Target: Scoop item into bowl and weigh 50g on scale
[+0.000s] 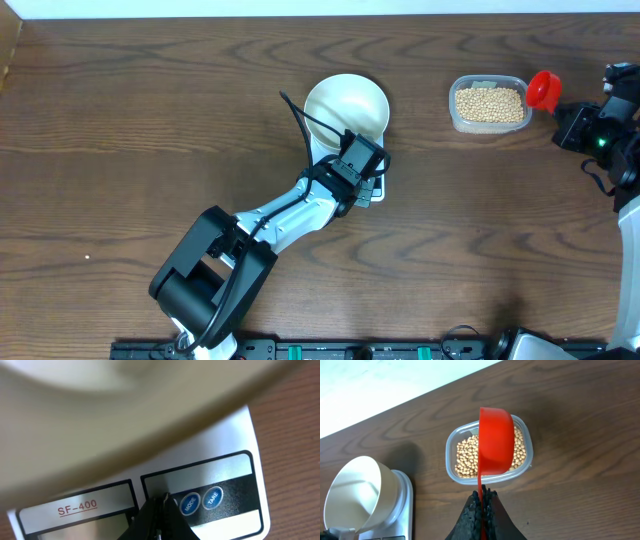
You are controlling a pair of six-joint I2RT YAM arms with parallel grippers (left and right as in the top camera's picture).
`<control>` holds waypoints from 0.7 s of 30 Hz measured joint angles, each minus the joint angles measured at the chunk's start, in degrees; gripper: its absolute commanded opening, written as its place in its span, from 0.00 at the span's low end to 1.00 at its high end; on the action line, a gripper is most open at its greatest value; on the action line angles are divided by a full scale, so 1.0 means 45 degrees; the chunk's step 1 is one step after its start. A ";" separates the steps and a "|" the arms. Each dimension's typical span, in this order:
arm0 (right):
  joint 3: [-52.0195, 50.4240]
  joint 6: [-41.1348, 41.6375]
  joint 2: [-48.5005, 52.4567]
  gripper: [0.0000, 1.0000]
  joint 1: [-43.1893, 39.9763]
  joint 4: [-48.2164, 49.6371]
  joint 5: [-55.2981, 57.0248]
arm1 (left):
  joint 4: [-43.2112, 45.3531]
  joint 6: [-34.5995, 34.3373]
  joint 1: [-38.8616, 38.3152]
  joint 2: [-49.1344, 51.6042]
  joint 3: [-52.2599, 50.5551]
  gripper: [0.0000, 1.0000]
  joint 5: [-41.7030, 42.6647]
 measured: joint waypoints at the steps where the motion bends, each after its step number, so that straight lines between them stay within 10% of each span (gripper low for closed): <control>1: 0.0000 0.0000 0.0000 0.01 0.0000 0.0000 0.0000 | 0.0005 0.0000 0.0000 0.0000 0.0000 0.07 0.0034; 21: 0.0000 0.0000 0.0000 0.01 0.0000 -0.0005 0.0005 | 0.0214 0.0194 0.0000 0.0073 0.0000 0.07 0.0238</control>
